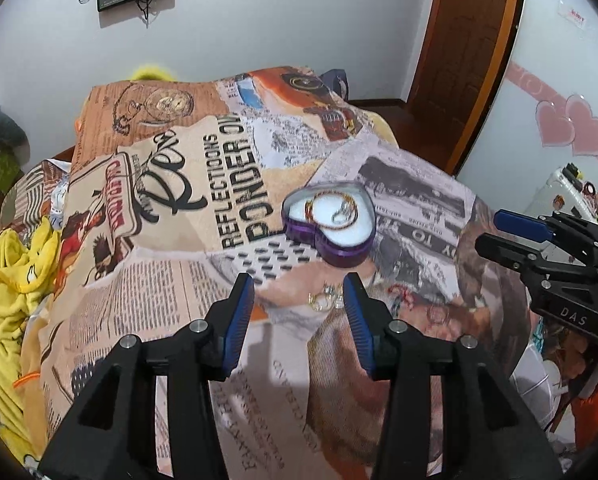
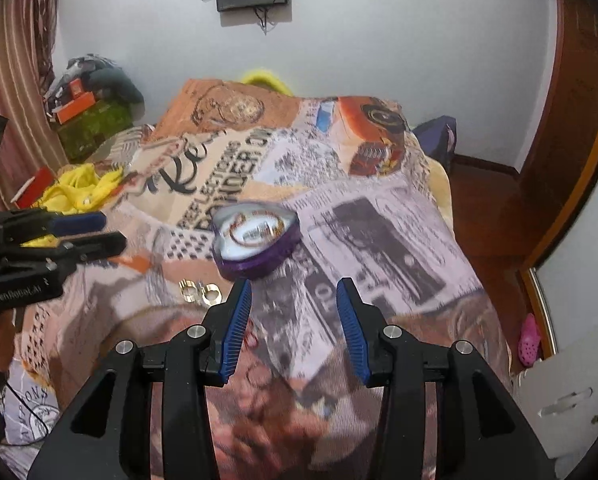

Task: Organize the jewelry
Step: 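Lift both open tools away from the heart tin, then grasp the red beaded string bracelet with the left tool while the right tool grasps a silver ring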

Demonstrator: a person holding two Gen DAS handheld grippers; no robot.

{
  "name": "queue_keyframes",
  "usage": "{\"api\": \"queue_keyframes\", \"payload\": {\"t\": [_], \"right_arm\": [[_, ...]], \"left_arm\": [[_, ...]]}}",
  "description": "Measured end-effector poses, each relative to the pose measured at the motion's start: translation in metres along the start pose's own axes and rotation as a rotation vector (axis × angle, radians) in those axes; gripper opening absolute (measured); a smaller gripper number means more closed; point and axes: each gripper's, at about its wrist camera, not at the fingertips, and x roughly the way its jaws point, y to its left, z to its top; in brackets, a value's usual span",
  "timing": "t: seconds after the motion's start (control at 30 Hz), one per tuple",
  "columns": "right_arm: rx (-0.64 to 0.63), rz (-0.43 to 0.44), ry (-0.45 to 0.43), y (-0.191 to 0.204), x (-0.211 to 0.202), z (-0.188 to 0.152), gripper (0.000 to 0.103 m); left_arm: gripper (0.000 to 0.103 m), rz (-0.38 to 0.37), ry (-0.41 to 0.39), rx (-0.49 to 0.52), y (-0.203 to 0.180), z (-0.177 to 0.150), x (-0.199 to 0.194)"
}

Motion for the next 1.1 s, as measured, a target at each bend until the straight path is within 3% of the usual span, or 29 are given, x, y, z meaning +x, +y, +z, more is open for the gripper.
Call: {"api": "queue_keyframes", "payload": {"t": [0.43,0.83,0.97,1.1], "right_arm": [[-0.016,0.068,0.166,0.014,0.033,-0.053,0.04],[-0.024,0.104,0.143,0.012,0.04,-0.063,0.04],[-0.037,0.101,0.128,0.015,0.042,-0.062,0.02],[-0.042,0.11,0.119,0.015,0.041,-0.063,0.02]], "left_arm": [[0.045,-0.045,0.126,0.014,-0.008,-0.039,0.025],[0.045,-0.122,0.183,0.023,-0.029,-0.047,0.048],[0.045,-0.144,0.193,0.036,-0.037,-0.046,0.054],[0.045,-0.162,0.205,0.05,-0.045,-0.043,0.062]]}}
